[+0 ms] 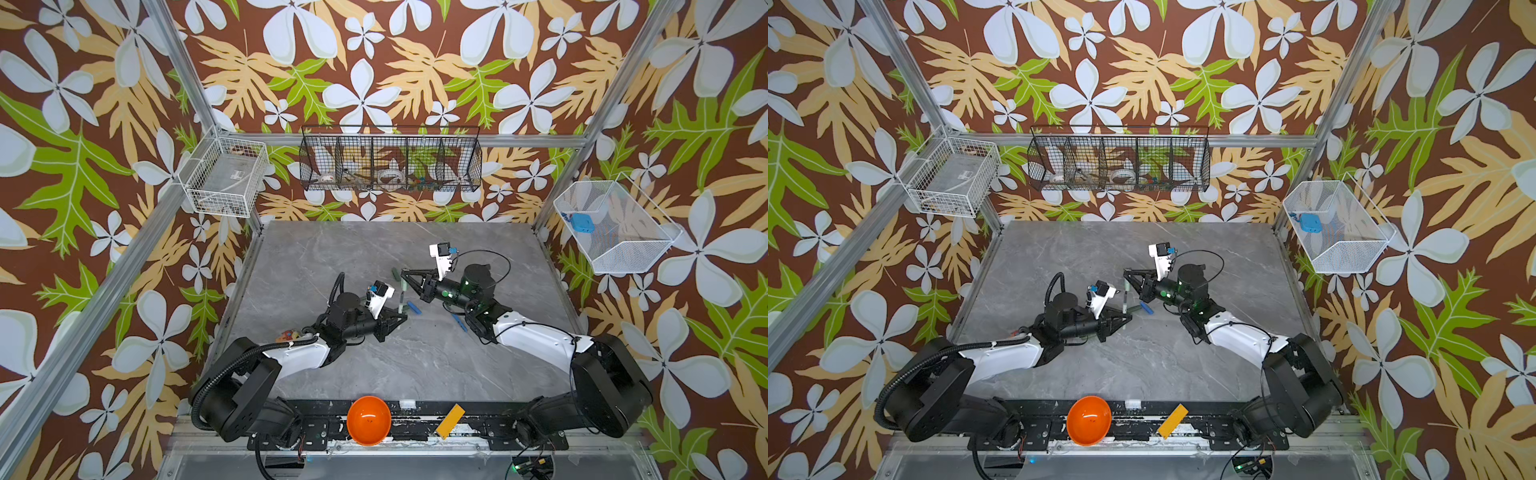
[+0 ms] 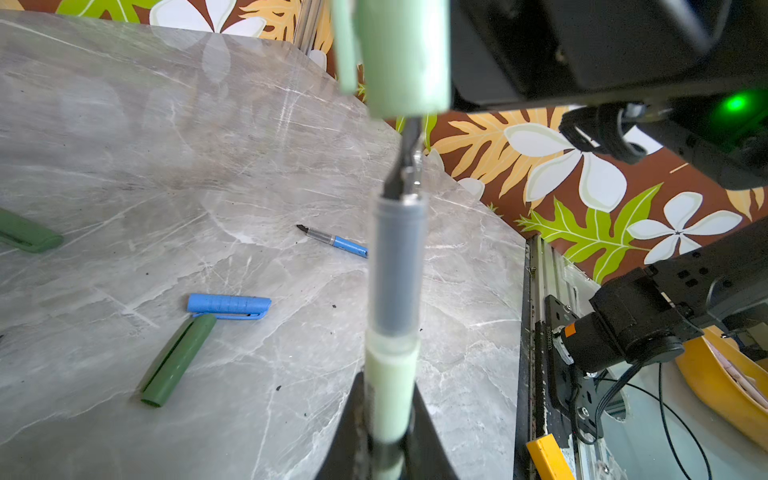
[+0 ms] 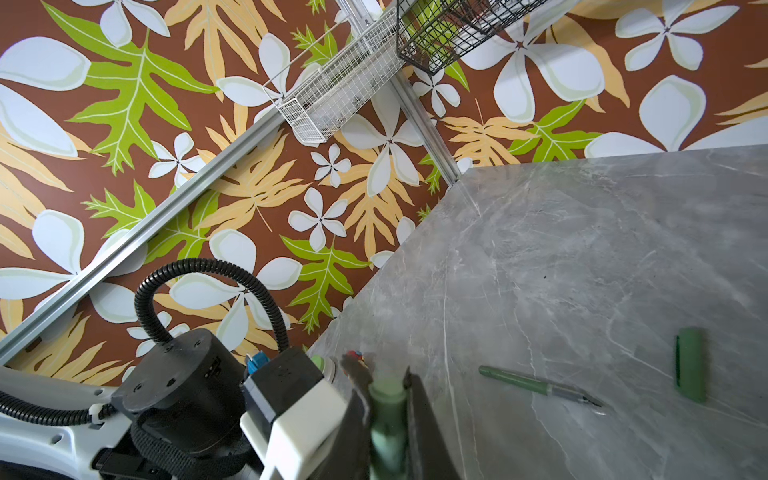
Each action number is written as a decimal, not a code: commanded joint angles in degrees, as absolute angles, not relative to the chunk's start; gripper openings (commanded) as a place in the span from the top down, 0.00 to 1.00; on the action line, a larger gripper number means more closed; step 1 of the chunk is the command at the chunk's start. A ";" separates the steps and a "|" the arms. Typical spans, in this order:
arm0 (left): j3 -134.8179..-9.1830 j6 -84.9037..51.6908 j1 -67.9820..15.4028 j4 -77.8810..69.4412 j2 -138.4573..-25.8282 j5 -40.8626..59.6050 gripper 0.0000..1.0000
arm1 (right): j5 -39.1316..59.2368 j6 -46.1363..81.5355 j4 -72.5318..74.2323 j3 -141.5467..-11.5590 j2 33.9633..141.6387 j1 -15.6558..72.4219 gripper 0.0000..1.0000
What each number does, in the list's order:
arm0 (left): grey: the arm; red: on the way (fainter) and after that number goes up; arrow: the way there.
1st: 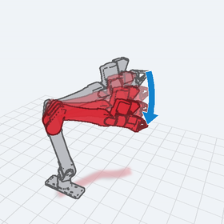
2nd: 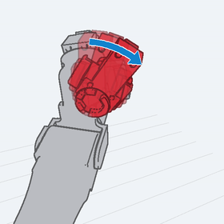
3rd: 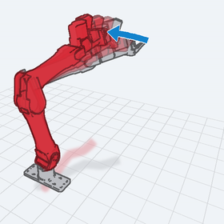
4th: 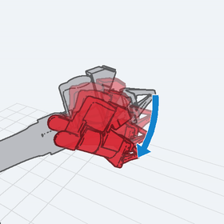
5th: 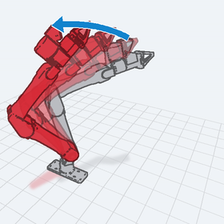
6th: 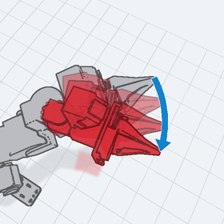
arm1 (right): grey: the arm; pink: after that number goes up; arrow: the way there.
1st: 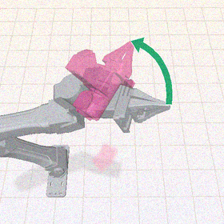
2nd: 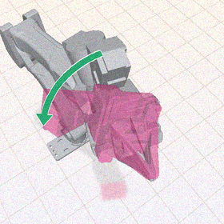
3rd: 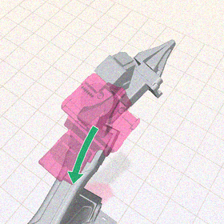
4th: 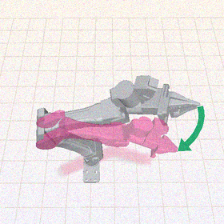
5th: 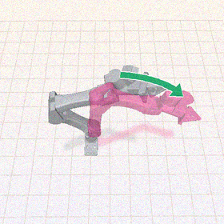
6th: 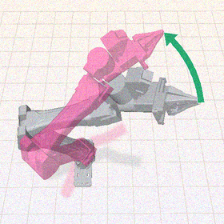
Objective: Insert the pens into the pen caps
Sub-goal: 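Lower the pale green cap onto the pen tip with the right gripper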
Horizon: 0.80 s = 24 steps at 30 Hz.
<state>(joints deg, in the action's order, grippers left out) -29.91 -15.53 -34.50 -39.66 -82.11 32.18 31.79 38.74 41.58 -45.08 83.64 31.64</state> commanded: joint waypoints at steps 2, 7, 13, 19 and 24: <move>-29.89 -15.44 -34.54 -41.83 -82.24 32.44 1.00 | 32.52 39.76 44.71 -44.58 84.08 31.78 0.87; -29.81 -15.60 -34.54 -42.15 -82.18 32.52 1.00 | 32.78 40.63 46.26 -44.23 84.52 31.93 0.87; -29.82 -15.77 -34.54 -42.28 -82.20 32.26 1.00 | 32.75 41.66 47.83 -43.32 84.62 31.91 0.87; -29.90 -15.82 -34.54 -42.36 -82.49 32.18 1.00 | 33.23 42.98 49.83 -42.04 84.86 32.03 0.87; -29.97 -15.87 -34.54 -42.33 -82.54 32.08 1.00 | 33.56 43.31 49.86 -41.51 84.39 32.08 0.87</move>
<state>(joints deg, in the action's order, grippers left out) -29.85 -15.97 -34.50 -40.05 -82.41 32.18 32.62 42.87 48.10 -41.69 84.64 31.94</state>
